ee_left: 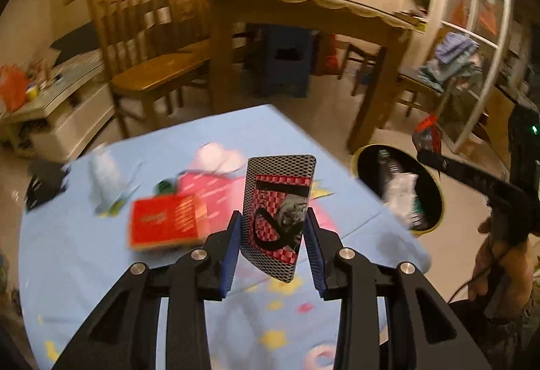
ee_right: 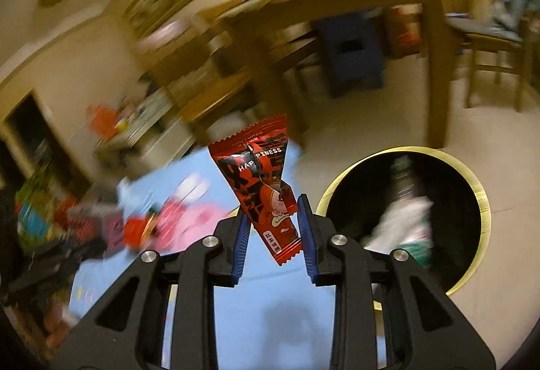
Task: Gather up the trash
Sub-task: 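Drop the wrapper into the bin with right tool while left tool drops the card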
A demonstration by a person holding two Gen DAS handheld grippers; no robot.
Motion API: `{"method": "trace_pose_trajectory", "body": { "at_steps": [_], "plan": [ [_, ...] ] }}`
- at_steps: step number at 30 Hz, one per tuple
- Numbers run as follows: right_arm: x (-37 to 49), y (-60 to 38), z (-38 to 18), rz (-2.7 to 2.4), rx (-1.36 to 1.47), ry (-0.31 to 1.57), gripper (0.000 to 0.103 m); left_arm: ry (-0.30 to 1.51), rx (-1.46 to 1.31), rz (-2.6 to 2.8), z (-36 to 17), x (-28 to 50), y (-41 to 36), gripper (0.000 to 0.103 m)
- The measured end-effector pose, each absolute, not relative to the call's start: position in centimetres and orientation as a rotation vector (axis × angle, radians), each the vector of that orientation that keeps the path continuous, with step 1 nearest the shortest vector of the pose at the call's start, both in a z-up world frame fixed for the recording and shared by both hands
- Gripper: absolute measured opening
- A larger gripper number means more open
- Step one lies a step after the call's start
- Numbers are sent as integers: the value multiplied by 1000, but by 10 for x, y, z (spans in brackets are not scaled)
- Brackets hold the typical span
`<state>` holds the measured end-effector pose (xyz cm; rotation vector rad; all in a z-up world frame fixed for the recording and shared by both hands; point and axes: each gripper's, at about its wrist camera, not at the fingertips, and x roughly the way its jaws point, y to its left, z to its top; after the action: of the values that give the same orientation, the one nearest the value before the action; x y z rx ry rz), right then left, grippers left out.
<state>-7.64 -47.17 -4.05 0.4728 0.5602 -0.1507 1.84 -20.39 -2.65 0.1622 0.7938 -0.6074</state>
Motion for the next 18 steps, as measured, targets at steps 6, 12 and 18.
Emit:
{"method": "trace_pose_trajectory", "body": {
  "at_steps": [6,12,18],
  "plan": [
    [-92,-526,-58,-331,516,543,28,769,241,-708,-26,11,-279,35],
    [-103,-560,-81,-408,581,555,28,791,288,-776,-40,14,-334,35],
    [-95,-592,-114,-487,655,658,45,826,305,-849,-55,24,-389,38]
  ]
}}
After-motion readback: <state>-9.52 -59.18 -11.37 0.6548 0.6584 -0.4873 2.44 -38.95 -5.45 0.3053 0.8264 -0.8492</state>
